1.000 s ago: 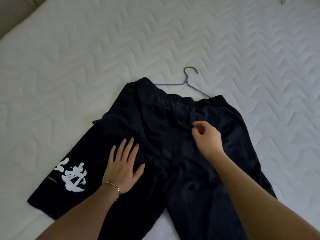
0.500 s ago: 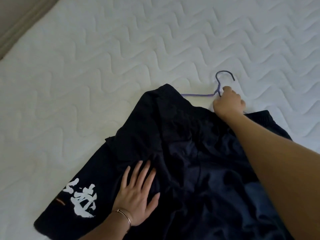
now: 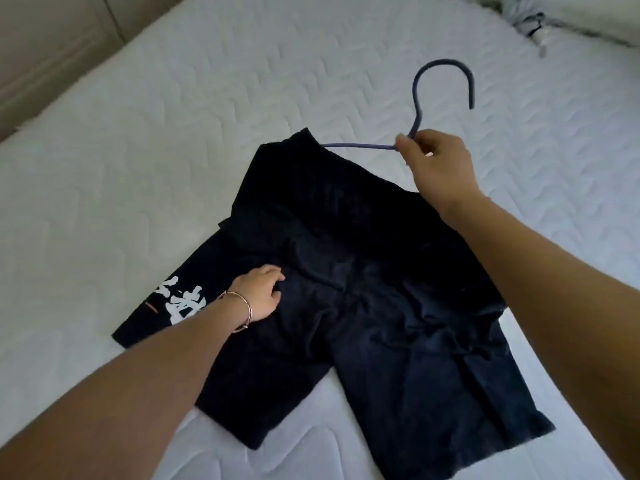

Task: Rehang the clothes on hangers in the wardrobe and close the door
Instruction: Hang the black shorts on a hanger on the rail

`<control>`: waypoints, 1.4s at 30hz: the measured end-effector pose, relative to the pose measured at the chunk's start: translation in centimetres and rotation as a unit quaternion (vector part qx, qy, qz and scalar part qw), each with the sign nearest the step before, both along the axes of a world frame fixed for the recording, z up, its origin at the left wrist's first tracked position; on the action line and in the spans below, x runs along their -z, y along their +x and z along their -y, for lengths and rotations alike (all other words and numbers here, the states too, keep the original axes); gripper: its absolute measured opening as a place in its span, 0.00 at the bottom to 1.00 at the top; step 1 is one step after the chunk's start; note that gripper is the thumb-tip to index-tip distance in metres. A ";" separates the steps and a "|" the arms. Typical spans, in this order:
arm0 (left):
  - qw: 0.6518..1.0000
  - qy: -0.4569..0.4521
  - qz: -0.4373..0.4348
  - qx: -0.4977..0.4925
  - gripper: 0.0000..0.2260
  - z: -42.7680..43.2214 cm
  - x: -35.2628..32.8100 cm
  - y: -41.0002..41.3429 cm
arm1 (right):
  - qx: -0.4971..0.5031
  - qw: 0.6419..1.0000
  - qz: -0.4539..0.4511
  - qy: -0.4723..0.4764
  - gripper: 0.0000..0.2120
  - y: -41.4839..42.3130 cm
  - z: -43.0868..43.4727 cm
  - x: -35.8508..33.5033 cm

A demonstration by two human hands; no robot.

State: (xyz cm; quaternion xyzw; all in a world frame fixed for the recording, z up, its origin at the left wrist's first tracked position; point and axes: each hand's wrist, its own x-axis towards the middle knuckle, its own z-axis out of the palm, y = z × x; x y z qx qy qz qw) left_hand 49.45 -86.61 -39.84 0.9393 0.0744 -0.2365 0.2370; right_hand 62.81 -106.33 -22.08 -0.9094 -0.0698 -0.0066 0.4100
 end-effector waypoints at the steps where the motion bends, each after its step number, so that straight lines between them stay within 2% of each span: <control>1: 0.998 -0.043 0.015 -0.043 0.19 -0.1 -2.2 -0.5 | 0.002 1.000 0.001 0.008 0.20 -1.4 0.0 -1.8; 4: 0.964 -0.170 0.122 -0.165 0.18 -0.2 -10.2 -2.6 | -0.015 1.000 0.005 0.019 0.20 -6.0 -0.4 -8.0; 7: 0.898 -0.309 0.200 -0.240 0.21 -0.2 -19.5 -4.4 | -0.052 0.999 0.008 0.011 0.14 -11.1 -1.0 -14.1; 9: 0.847 -0.405 0.195 -0.284 0.26 0.0 -25.0 -5.4 | -0.075 0.997 -0.006 0.023 0.11 -14.3 -1.6 -17.7; 12: 0.827 -0.457 0.176 -0.276 0.28 0.3 -32.5 -8.2 | -0.102 0.991 -0.045 0.072 0.07 -19.3 -2.4 -24.1; 14: 0.838 -0.447 0.163 -0.268 0.28 0.2 -36.6 -10.3 | -0.123 0.985 -0.073 0.095 0.06 -22.5 -3.0 -28.2; 17: 0.882 -0.385 0.127 -0.240 0.37 0.3 -41.4 -13.7 | -0.172 0.973 -0.096 0.119 0.06 -26.7 -4.1 -32.6; 20: 0.906 -0.362 0.093 -0.200 0.43 1.2 -44.8 -17.1 | -0.229 0.959 -0.103 0.127 0.08 -30.1 -4.9 -35.8; 22: 0.921 -0.330 0.101 -0.183 0.38 1.6 -46.6 -19.1 | -0.266 0.953 -0.091 0.112 0.09 -32.0 -5.1 -37.9; 25: 0.926 -0.318 0.125 -0.159 0.12 0.2 -49.4 -21.8 | -0.272 0.961 -0.010 0.049 0.07 -34.1 -4.9 -41.3; 26: 0.929 -0.312 0.131 -0.150 0.07 -0.5 -50.4 -22.8 | -0.267 0.963 0.022 0.032 0.06 -34.5 -4.8 -42.3; 30: 0.942 -0.255 0.181 -0.122 0.07 -3.1 -54.3 -26.7 | -0.259 0.960 0.100 0.036 0.05 -36.4 -5.9 -45.3; 33: 0.925 -0.265 0.233 -0.143 0.13 -4.0 -58.2 -30.4 | -0.258 0.949 0.181 -0.020 0.13 -37.8 -8.2 -47.0; 36: 0.908 -0.289 0.275 -0.125 0.19 -4.5 -62.8 -34.7 | -0.282 0.927 0.235 -0.071 0.14 -39.4 -10.9 -47.9; 37: 0.915 -0.272 0.274 -0.112 0.17 -4.6 -64.0 -36.0 | -0.295 0.922 0.240 -0.075 0.14 -40.0 -11.8 -48.0; 40: 0.951 -0.122 0.267 -0.099 0.14 -5.4 -65.5 -38.5 | -0.335 0.906 0.255 -0.058 0.13 -42.0 -14.5 -48.1; 42: 0.947 -0.058 0.287 -0.128 0.09 -6.5 -65.6 -39.8 | -0.363 0.894 0.259 -0.030 0.13 -43.4 -16.2 -48.5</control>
